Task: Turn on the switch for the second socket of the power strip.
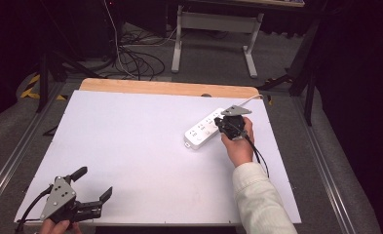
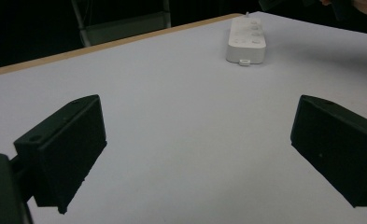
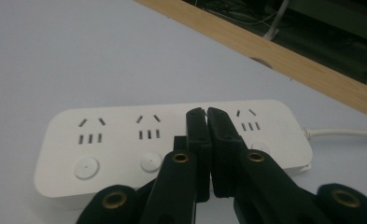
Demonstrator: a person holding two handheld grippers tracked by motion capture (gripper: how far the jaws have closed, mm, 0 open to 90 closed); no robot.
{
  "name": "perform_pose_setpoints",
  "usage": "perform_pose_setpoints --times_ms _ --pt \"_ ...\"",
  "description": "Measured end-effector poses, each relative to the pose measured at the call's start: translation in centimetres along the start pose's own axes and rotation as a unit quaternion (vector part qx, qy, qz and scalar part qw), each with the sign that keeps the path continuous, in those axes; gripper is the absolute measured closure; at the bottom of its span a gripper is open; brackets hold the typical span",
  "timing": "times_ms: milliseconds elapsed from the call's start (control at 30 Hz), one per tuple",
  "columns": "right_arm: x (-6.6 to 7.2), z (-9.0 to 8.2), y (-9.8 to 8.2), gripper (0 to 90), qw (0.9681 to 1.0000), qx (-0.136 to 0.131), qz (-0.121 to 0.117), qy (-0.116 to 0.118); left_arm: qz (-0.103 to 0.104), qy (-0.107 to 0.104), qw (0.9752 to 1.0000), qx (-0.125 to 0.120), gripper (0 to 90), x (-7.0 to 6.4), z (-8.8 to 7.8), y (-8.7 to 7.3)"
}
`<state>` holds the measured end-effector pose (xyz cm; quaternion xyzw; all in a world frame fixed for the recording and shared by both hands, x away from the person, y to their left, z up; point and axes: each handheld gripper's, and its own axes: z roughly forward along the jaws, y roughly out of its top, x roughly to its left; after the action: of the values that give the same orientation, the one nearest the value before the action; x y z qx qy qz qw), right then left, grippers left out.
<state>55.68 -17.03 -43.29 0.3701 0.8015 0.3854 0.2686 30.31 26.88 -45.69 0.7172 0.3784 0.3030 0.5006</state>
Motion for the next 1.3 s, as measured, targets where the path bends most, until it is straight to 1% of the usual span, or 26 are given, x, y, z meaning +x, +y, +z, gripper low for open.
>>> perform_pose_setpoints --times_ms 133,267,300,333,567,633,700,767,833,867,900,933,1000,1067,1167,1300 --pt "0.2 -1.4 0.5 86.5 0.9999 -0.010 -0.001 0.008 -0.002 0.001 1.0000 0.000 3.8 0.0 0.0 0.0" --pt "0.3 -2.3 0.7 85.2 0.9997 -0.018 0.006 0.015 -0.002 0.002 1.0000 0.000 3.8 0.0 0.1 0.0" --pt "0.3 -2.5 0.7 84.9 0.9997 -0.020 0.006 0.016 0.000 0.003 1.0000 0.000 3.8 0.1 0.1 0.0" --pt "0.4 -2.7 0.8 84.7 0.9996 -0.022 0.005 0.018 -0.003 0.002 1.0000 0.000 3.8 0.0 0.1 0.0" --pt "0.7 -3.6 0.9 82.3 0.9993 -0.026 0.005 0.026 -0.003 0.000 1.0000 -0.001 3.8 0.0 0.2 0.0" --pt "0.9 -4.0 0.9 78.4 0.9992 -0.029 0.003 0.028 -0.002 -0.001 1.0000 0.001 3.8 0.0 0.2 0.0" --pt "1.0 -4.3 0.8 72.7 0.9989 -0.032 0.002 0.033 0.001 0.000 1.0000 0.000 3.8 0.0 0.2 0.0" --pt "1.1 -4.7 0.8 66.9 0.9988 -0.037 -0.005 0.033 -0.002 -0.001 1.0000 0.002 3.8 0.0 0.2 0.0" --pt "1.1 -5.2 0.8 60.4 0.9983 -0.045 -0.003 0.037 -0.004 0.000 1.0000 -0.001 3.8 0.0 0.2 0.0" --pt "1.2 -5.5 0.8 57.0 0.9980 -0.049 -0.002 0.039 0.004 0.002 1.0000 -0.002 3.8 0.1 0.1 0.1" --pt "1.2 -5.9 0.9 53.6 0.9978 -0.052 -0.003 0.042 0.000 0.002 1.0000 -0.003 3.8 0.1 0.2 0.1" --pt "1.3 -6.2 0.9 50.5 0.9973 -0.055 -0.002 0.047 0.000 0.000 1.0000 -0.001 3.8 0.0 0.2 0.0" --pt "1.5 -7.1 0.9 46.9 0.9967 -0.059 0.000 0.056 -0.002 -0.001 1.0000 -0.001 3.8 -0.1 0.2 0.0" --pt "1.6 -7.9 0.8 44.1 0.9959 -0.065 -0.004 0.063 0.001 0.000 1.0000 -0.001 3.8 0.0 0.2 0.1" --pt "1.8 -9.1 0.6 41.4 0.9949 -0.072 -0.001 0.070 -0.005 0.000 1.0000 0.001 3.8 0.0 0.2 0.0" --pt "2.2 -10.3 0.1 38.6 0.9942 -0.071 0.001 0.081 -0.002 -0.001 1.0000 -0.001 3.8 0.1 0.2 0.1"
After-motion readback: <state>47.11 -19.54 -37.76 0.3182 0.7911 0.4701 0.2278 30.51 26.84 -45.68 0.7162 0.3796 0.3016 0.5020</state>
